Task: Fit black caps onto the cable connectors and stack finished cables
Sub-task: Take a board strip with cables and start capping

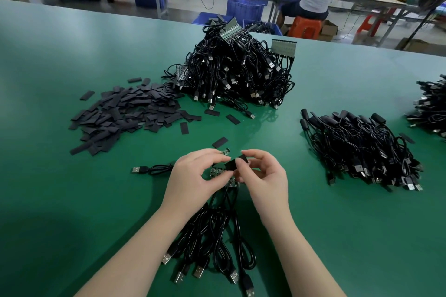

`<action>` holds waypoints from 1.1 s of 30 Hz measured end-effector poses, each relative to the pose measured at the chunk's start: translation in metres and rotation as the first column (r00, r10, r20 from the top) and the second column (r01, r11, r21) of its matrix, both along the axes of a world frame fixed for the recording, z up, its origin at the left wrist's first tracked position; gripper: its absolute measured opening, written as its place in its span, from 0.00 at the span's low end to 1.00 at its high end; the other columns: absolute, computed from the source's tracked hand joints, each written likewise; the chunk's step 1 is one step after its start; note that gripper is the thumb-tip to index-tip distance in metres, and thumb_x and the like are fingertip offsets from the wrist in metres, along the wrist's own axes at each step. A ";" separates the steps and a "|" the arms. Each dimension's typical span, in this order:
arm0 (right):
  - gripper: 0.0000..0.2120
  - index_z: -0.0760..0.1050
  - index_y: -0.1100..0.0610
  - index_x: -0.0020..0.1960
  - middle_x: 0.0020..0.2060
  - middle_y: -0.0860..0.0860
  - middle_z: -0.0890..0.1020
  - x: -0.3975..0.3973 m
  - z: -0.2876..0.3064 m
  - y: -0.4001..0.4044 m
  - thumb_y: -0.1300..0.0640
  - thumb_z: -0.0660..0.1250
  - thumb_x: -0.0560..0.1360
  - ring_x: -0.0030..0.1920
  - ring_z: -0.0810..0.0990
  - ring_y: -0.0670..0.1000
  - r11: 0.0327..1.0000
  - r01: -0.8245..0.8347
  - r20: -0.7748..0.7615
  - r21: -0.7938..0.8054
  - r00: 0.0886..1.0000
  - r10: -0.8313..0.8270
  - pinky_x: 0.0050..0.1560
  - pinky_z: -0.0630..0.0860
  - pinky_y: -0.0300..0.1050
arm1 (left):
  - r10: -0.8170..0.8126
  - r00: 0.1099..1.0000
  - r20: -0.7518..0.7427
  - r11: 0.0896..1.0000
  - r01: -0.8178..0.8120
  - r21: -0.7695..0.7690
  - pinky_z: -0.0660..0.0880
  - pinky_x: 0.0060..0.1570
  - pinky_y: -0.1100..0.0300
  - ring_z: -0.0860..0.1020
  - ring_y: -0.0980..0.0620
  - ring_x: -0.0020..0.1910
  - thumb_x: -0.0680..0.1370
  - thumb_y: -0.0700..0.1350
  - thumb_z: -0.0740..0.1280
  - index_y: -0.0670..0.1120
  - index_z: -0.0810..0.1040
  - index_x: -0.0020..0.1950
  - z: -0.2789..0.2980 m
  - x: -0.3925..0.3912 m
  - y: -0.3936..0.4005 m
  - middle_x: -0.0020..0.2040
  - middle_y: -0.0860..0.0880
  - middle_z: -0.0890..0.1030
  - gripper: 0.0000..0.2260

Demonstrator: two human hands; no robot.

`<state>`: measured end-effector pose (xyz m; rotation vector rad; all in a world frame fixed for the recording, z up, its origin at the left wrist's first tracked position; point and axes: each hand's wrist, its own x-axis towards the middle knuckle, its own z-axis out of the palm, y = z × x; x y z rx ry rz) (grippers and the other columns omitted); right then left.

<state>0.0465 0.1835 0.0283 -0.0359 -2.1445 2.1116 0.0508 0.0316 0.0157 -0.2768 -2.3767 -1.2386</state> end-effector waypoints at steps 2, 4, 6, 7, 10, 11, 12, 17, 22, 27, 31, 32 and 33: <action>0.11 0.81 0.43 0.44 0.37 0.51 0.84 0.000 0.000 0.001 0.60 0.73 0.74 0.39 0.84 0.53 1.000 -0.013 0.007 -0.026 1.000 0.014 0.41 0.81 0.41 | 0.012 1.000 -0.007 1.000 -0.012 -0.014 0.73 0.62 0.55 0.74 0.68 0.58 0.70 0.47 0.77 0.56 0.84 0.52 -0.001 0.000 -0.001 0.51 0.70 0.76 0.12; 0.10 0.81 0.45 0.45 0.37 0.52 0.84 0.000 0.000 0.001 0.61 0.73 0.74 0.40 0.85 0.54 0.996 -0.026 0.016 -0.081 1.000 0.027 0.41 0.81 0.40 | 0.020 1.000 -0.006 1.000 -0.020 -0.019 0.72 0.62 0.56 0.74 0.68 0.58 0.71 0.47 0.77 0.56 0.84 0.53 -0.002 0.000 -0.001 0.52 0.71 0.76 0.12; 0.09 0.82 0.48 0.46 0.35 0.50 0.83 -0.001 0.000 0.003 0.62 0.72 0.75 0.40 0.85 0.54 0.991 -0.031 0.025 -0.133 0.999 0.034 0.41 0.80 0.39 | 0.027 1.000 0.005 0.999 -0.027 -0.021 0.71 0.63 0.59 0.73 0.68 0.59 0.71 0.49 0.76 0.57 0.84 0.54 -0.002 -0.001 -0.001 0.52 0.71 0.76 0.12; 0.09 0.82 0.48 0.47 0.34 0.49 0.83 -0.001 -0.001 0.004 0.63 0.72 0.75 0.40 0.85 0.54 0.988 -0.036 0.027 -0.148 0.999 0.041 0.41 0.79 0.38 | 0.029 1.000 0.010 0.999 -0.029 -0.020 0.71 0.63 0.60 0.73 0.68 0.59 0.71 0.50 0.75 0.58 0.84 0.54 -0.001 -0.001 -0.001 0.52 0.70 0.76 0.12; 0.11 0.83 0.48 0.51 0.34 0.47 0.81 -0.002 -0.001 0.007 0.63 0.72 0.76 0.40 0.84 0.51 0.978 -0.119 0.008 -0.172 0.992 0.122 0.43 0.79 0.37 | 0.031 1.000 0.008 0.999 -0.030 -0.015 0.70 0.61 0.66 0.74 0.69 0.58 0.72 0.49 0.75 0.57 0.84 0.54 -0.002 -0.002 -0.001 0.51 0.71 0.77 0.11; 0.12 0.83 0.47 0.52 0.35 0.47 0.81 -0.002 0.000 0.007 0.64 0.72 0.76 0.39 0.83 0.49 0.973 -0.164 -0.007 -0.166 0.986 0.165 0.45 0.79 0.37 | 0.028 1.000 0.004 1.000 -0.028 -0.010 0.70 0.60 0.68 0.74 0.69 0.57 0.73 0.47 0.75 0.57 0.84 0.54 -0.002 -0.002 -0.002 0.51 0.71 0.76 0.11; 0.13 0.84 0.46 0.53 0.36 0.48 0.81 -0.002 0.000 0.008 0.63 0.72 0.75 0.40 0.82 0.48 0.969 -0.201 -0.018 -0.140 0.979 0.201 0.46 0.79 0.38 | 0.024 1.000 0.001 1.000 -0.024 -0.002 0.69 0.59 0.71 0.74 0.70 0.57 0.73 0.46 0.75 0.57 0.84 0.54 -0.002 -0.002 -0.003 0.51 0.72 0.76 0.12; 0.15 0.82 0.46 0.53 0.40 0.48 0.85 -0.003 0.002 0.011 0.65 0.74 0.73 0.42 0.83 0.44 0.968 -0.250 -0.047 -0.008 0.967 0.250 0.47 0.77 0.34 | -0.016 1.000 0.000 1.000 0.016 -0.008 0.66 0.57 0.77 0.73 0.72 0.55 0.74 0.48 0.73 0.54 0.83 0.55 -0.001 -0.003 -0.005 0.51 0.73 0.75 0.10; 0.15 0.83 0.48 0.51 0.43 0.52 0.87 -0.002 0.004 0.013 0.66 0.73 0.73 0.44 0.84 0.44 0.969 -0.245 -0.064 0.031 0.967 0.247 0.48 0.78 0.35 | -0.056 0.998 0.028 0.998 0.056 -0.015 0.69 0.58 0.73 0.75 0.68 0.56 0.73 0.50 0.70 0.55 0.84 0.54 -0.001 -0.003 -0.002 0.51 0.70 0.78 0.10; 0.12 0.84 0.49 0.46 0.42 0.44 0.87 -0.003 0.004 0.013 0.67 0.74 0.72 0.45 0.85 0.41 0.984 -0.172 -0.080 0.033 0.981 0.175 0.46 0.77 0.30 | -0.091 0.996 0.022 0.996 0.091 0.006 0.70 0.58 0.71 0.77 0.67 0.55 0.74 0.49 0.72 0.55 0.84 0.53 -0.001 -0.002 0.000 0.50 0.70 0.79 0.09; 0.12 0.85 0.47 0.39 0.40 0.47 0.87 -0.007 0.002 0.016 0.64 0.75 0.72 0.43 0.85 0.43 0.997 -0.072 -0.041 -0.030 0.997 0.070 0.45 0.78 0.33 | -0.065 0.997 0.046 0.998 0.064 0.031 0.69 0.56 0.74 0.77 0.67 0.54 0.74 0.44 0.74 0.58 0.85 0.50 -0.002 -0.002 -0.002 0.46 0.74 0.78 0.09; 0.12 0.85 0.47 0.38 0.40 0.47 0.87 -0.007 0.002 0.016 0.64 0.75 0.72 0.42 0.85 0.44 0.998 -0.048 -0.034 -0.037 0.998 0.046 0.45 0.79 0.35 | -0.063 0.997 0.053 0.998 0.061 0.032 0.70 0.56 0.74 0.78 0.66 0.54 0.74 0.43 0.74 0.59 0.85 0.48 -0.002 -0.002 -0.002 0.46 0.74 0.79 0.09; 0.11 0.85 0.47 0.38 0.40 0.48 0.87 -0.008 0.001 0.017 0.63 0.75 0.72 0.41 0.85 0.45 0.999 -0.027 -0.032 -0.044 0.999 0.026 0.45 0.79 0.35 | -0.060 0.996 0.063 0.998 0.058 0.034 0.70 0.55 0.74 0.78 0.66 0.53 0.74 0.43 0.74 0.61 0.84 0.46 -0.002 -0.002 -0.002 0.47 0.72 0.80 0.10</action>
